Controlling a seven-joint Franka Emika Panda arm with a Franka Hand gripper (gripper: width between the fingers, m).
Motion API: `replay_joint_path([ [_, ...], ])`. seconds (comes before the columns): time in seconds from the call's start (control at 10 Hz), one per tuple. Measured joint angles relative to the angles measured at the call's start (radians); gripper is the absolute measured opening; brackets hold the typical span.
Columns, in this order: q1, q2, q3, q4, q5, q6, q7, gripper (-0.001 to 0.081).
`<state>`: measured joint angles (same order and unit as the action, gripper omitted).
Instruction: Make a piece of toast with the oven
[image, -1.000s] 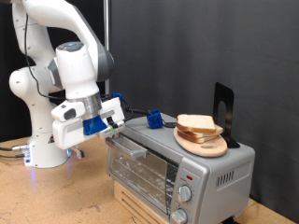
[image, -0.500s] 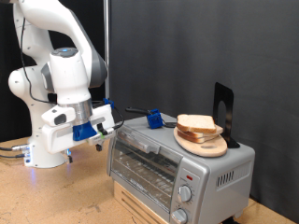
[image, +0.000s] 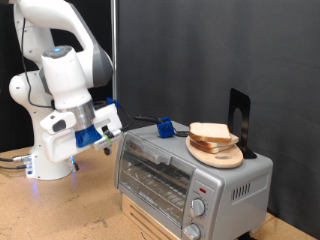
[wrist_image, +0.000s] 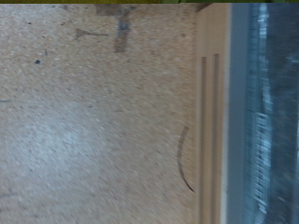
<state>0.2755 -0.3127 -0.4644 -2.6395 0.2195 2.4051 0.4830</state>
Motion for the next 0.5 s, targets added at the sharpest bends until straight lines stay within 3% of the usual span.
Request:
replay_joint_path([
  [0.3,0.004,-0.025,0.011,0.09,0.026,-0.099,0.009,0.0682],
  [0.5,0.008,-0.02,0.052,0.107,-0.002,-0.114,0.043,0.0682],
])
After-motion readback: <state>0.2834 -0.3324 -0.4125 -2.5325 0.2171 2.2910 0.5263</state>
